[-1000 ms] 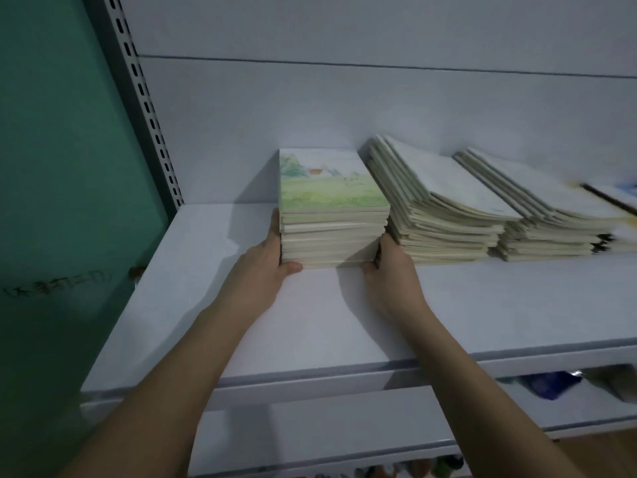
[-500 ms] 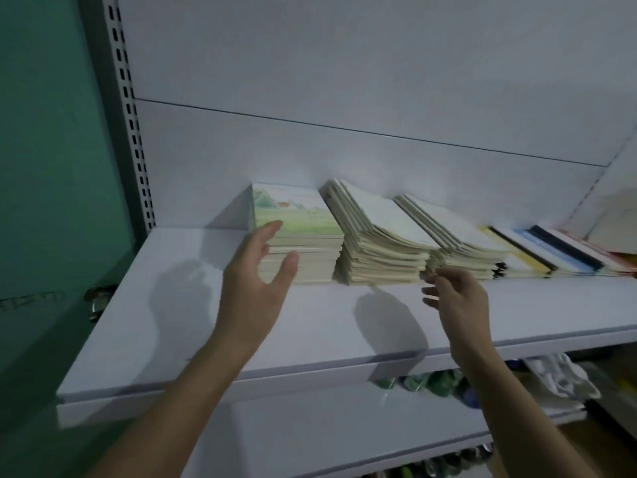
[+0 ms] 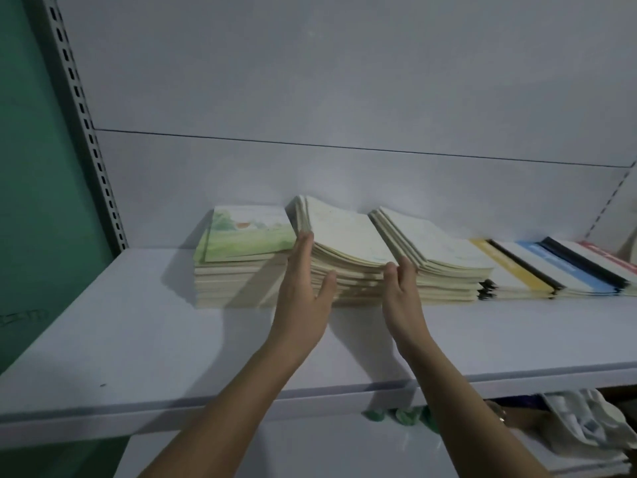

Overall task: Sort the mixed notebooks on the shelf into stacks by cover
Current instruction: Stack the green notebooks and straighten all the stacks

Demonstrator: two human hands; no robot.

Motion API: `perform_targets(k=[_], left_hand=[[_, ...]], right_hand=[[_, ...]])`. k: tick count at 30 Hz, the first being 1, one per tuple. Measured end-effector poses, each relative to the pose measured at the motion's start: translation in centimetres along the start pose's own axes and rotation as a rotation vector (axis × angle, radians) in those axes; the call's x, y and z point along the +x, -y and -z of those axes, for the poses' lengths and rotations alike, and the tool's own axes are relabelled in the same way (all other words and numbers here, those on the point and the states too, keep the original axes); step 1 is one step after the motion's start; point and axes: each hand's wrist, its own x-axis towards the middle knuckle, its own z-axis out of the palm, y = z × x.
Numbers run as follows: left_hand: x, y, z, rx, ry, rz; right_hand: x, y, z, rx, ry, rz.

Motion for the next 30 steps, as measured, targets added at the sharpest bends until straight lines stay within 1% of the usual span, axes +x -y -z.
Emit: perform_targets(k=[2,4,5,6,8,9,11,12,16,19,22,24,25,28,30], left_hand=[[0.4,-0.5,-0.2,0.132,-0.075,-0.135],[2.0,0.1,0.4,0.389,-0.127,-0.284],[3.0,0.8,1.0,0.520,-0.116,-0.305],[3.7,1.4,1.8,0.626,-0.078,-0.267],[4.7,3.2,3.5,0.769,0.016,-0.130],[4.8,4.0,4.2,0.842,0.049,-0.104],[4.6,5.1,5.2,0.982,0.100,-0.148],[4.6,5.4,5.5,1.014,0.107,-0.172],[5.1,4.9,6.0,0.995,0.143,-0.140],[5.3,3.5,5.7,0.879,0.169,-0.185],[6.4,1.6,4.8,0.679,0.316,-0.145],[7.0,0.9,4.0,0.664,0.397,-0.113],[7.3,0.9,3.7,0.676,0.411,-0.102],[7.9,0.7,3.2,0.701,0.398,-0.062],[7.2,0.4,2.8,0.702,0.352,-0.082]], right_hand=[[0.5,-0.9,0.1,0.040,0.021,0.034],[0.9,-1.4,0.3,0.083,0.055,0.052],[1.1,-1.6,0.4,0.103,0.077,0.064],[1.3,-1.7,0.5,0.117,0.098,0.075],[1.8,-1.8,0.7,0.128,0.123,0.075],[2.0,-1.9,0.8,0.132,0.132,0.072],[2.4,-2.1,0.8,0.151,0.140,0.079],[2.5,-2.1,0.7,0.157,0.141,0.080],[2.8,-2.2,0.4,0.159,0.127,0.065],[2.8,-2.1,0.3,0.157,0.122,0.066],[2.8,-2.3,0.4,0.175,0.130,0.064],[3.1,-2.3,0.3,0.160,0.125,0.071],[3.5,-2.2,0.2,0.147,0.114,0.070],[4.8,-1.4,-0.1,0.164,0.098,0.050],[4.9,-1.2,0.1,0.203,0.117,0.033]])
